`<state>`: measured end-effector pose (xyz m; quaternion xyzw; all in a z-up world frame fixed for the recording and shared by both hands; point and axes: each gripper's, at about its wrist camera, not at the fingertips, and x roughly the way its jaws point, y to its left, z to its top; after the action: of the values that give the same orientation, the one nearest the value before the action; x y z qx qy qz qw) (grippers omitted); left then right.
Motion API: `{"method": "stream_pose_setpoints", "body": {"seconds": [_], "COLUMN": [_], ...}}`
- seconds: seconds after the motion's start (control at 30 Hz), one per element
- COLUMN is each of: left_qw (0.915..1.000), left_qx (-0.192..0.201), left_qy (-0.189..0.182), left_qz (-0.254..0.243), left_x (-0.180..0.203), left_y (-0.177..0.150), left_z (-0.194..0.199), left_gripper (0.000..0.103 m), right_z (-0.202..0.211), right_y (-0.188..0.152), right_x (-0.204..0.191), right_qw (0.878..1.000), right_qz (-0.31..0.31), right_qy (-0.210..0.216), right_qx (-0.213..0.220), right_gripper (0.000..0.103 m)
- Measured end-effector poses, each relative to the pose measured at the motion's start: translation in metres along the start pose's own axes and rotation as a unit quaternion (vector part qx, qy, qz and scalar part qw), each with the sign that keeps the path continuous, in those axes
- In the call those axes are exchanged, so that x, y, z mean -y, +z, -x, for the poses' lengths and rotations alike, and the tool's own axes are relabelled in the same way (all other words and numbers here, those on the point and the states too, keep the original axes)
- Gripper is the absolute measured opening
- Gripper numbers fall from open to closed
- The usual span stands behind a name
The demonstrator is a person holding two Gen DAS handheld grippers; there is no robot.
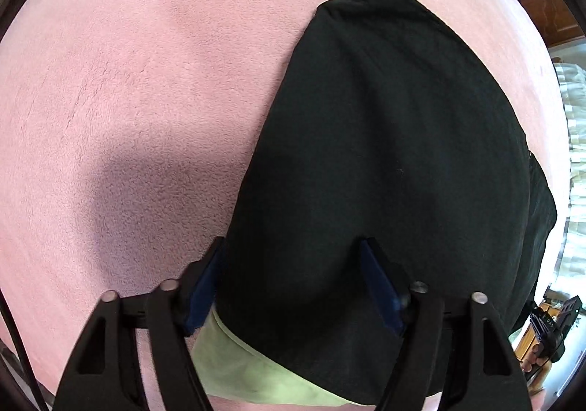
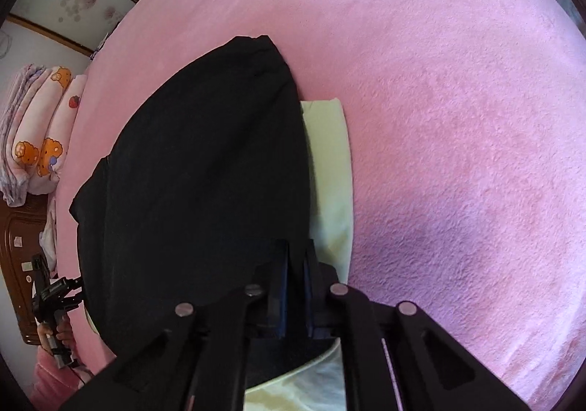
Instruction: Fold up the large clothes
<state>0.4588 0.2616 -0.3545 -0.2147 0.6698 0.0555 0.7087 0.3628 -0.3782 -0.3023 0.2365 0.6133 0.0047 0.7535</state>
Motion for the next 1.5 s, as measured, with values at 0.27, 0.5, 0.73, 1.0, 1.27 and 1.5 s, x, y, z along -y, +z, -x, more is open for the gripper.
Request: {"method": "stream_pose_setpoints", "body": {"seconds": [0.27, 0.5, 0.73, 1.0, 1.27, 1.5], "left_qw": [0.9997, 0.9989, 0.9953, 0.9804, 0.976, 0.9747], "left_qx": [0.019, 0.018, 0.057, 0.168, 0.121, 0.074], "left_qy": [0.012, 0.039, 0.072, 0.044, -0.043, -0.11], "left_qz": [0.003, -0.018, -0.03, -0.094, -0.176, -0.18], "left_x": [-0.007, -0.001, 0.001, 0.04, 0.118, 0.134], "left_y": [-0.017, -0.015, -0.036, -0.113, -0.187, -0.227], "left_z": [0.024, 0.026, 0.05, 0.111, 0.105, 0.077], "left_gripper": [0.018, 0.018, 0.019, 0.062, 0.062, 0.062], "right_z": [0.008, 0.019, 0.014, 0.061, 0.061, 0.024], "right_y": [-0.013, -0.035, -0.026, -0.048, -0.111, -0.172], "right_x": [0.007, 0.026, -0.008, -0.071, -0.142, -0.196], "right_qw": [0.999, 0.999, 0.997, 0.989, 0.982, 0.976], "right_qz": [-0.008, -0.029, -0.005, 0.049, 0.113, 0.161], "right_qy": [-0.025, -0.025, -0.075, -0.088, 0.009, 0.084], "right_qx": [-0.031, -0.036, -0.025, 0.106, 0.149, 0.12], "right_gripper": [0.002, 0.002, 0.006, 0.04, 0.04, 0.016]}}
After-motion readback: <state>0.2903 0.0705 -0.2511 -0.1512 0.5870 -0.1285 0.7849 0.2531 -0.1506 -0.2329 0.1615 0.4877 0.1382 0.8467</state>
